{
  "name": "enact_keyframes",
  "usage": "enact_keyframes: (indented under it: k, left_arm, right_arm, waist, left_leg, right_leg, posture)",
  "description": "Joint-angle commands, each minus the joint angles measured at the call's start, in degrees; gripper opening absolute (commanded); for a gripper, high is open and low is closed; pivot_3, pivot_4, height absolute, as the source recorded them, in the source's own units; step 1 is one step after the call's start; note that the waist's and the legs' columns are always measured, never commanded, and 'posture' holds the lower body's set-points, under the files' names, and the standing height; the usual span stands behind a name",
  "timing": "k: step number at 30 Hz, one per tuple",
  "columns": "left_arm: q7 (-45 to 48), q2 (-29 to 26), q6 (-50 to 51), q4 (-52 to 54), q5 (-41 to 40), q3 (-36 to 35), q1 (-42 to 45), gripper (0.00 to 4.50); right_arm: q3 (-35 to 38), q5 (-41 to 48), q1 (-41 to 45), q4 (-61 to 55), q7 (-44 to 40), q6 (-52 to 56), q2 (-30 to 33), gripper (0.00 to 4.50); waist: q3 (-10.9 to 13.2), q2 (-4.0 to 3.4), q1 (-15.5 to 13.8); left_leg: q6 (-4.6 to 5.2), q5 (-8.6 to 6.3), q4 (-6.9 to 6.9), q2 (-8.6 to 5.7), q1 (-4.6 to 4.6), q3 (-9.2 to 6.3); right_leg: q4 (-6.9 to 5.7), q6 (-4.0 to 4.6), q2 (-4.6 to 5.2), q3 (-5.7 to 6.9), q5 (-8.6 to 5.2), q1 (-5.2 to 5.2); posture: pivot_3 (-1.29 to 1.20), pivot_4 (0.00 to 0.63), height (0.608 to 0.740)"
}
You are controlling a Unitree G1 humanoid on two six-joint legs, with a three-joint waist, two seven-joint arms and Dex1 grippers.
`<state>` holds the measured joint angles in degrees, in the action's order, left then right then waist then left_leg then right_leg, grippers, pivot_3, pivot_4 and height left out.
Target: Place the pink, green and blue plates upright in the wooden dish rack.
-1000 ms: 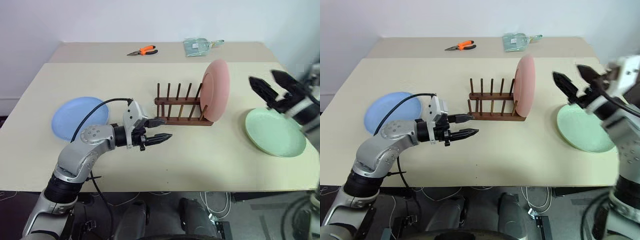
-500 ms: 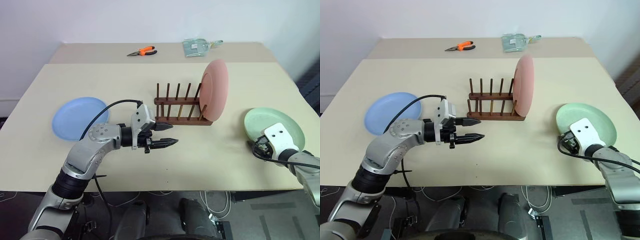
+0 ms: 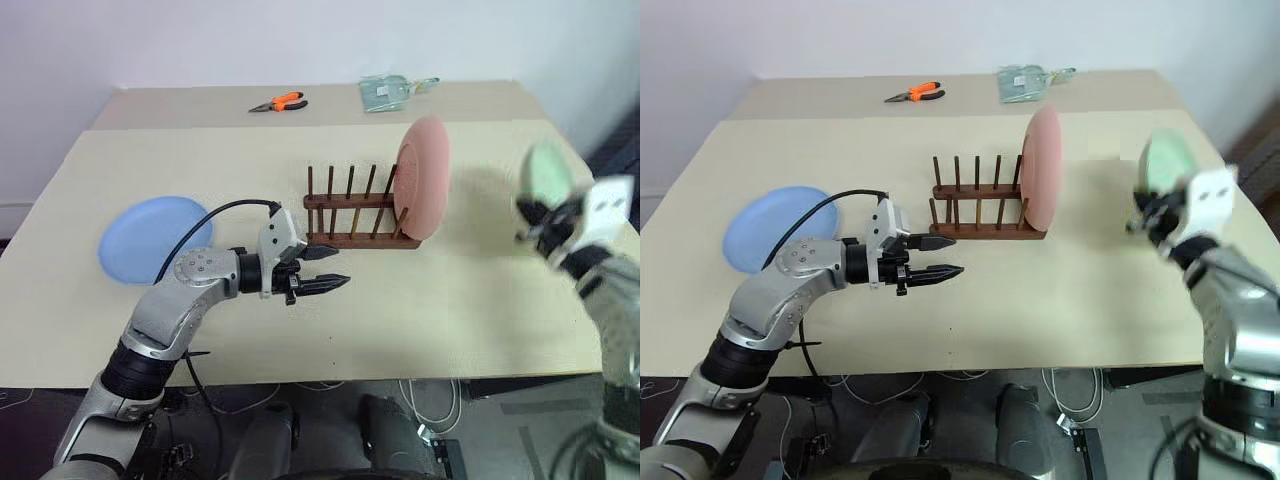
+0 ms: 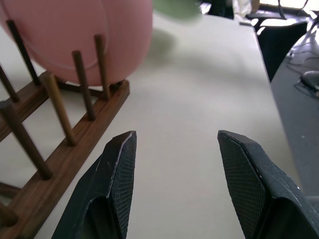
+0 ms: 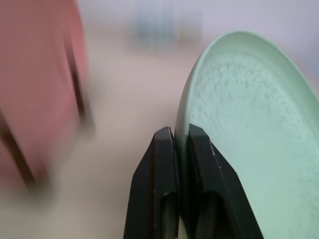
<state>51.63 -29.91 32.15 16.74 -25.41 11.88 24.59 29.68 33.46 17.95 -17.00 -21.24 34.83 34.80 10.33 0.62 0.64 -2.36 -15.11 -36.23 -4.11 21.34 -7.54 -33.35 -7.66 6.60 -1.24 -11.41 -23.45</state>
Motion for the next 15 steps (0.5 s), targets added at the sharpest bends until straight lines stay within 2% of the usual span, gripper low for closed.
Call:
enact_keyframes:
  k: [1, 4, 8, 12, 15]
  left_arm:
    - [-0.1, -1.5, -2.5, -1.1, 0.9, -3.4, -1.1, 2.65]
    - [-0.1, -2.3, -4.4, -2.7, 1.9, -4.3, -2.1, 2.65]
    - [-0.3, -2.6, -5.4, -3.4, 1.7, -6.0, -3.3, 2.65]
    - [-0.4, -2.2, -4.5, -2.1, -0.4, -7.5, -4.1, 2.65]
    - [-0.6, -1.9, -3.6, -0.9, -1.9, -8.1, -4.6, 2.65]
  right_arm:
    - [8.4, 23.5, 9.1, -7.2, 3.9, 5.2, -0.1, 0.07]
    - [8.4, 39.1, 15.6, -8.7, 9.0, 7.2, -0.3, 0.07]
    - [1.2, 53.7, 22.6, -10.4, 18.6, 5.3, -5.2, 0.07]
    - [-5.8, 59.2, 23.3, -10.6, 26.1, 3.4, -11.0, 0.07]
    - [-11.0, 58.1, 21.9, -9.7, 30.1, 3.0, -14.5, 0.07]
  waist:
    - [0.0, 0.01, 0.0]
    - [0.0, 0.06, -0.1]
    - [0.0, 0.05, 0.0]
    - [0.0, 0.04, 0.2]
    - [0.0, 0.03, 0.1]
  left_leg:
    - [0.0, 0.0, 0.04, 0.02, 0.02, -0.07]
    - [0.01, -0.01, 0.14, 0.02, 0.03, -0.22]
    - [0.02, -0.01, 0.07, 0.0, 0.07, -0.16]
    - [0.02, -0.01, 0.1, 0.02, 0.04, -0.17]
    - [0.01, -0.01, 0.09, 0.0, 0.09, -0.17]
  right_leg:
    - [0.02, -0.02, -0.02, 0.03, 0.0, 0.0]
    - [0.07, -0.05, -0.02, 0.16, 0.01, 0.02]
    - [0.14, 0.01, 0.09, 0.11, -0.02, 0.02]
    - [0.05, 0.02, 0.05, 0.11, -0.01, -0.05]
    - [0.01, -0.01, 0.06, 0.09, 0.0, -0.11]
  posture:
    - [0.0, 0.15, 0.74]
    - [0.0, 0.15, 0.74]
    - [0.0, 0.15, 0.74]
    - [0.0, 0.15, 0.74]
    - [0.0, 0.15, 0.74]
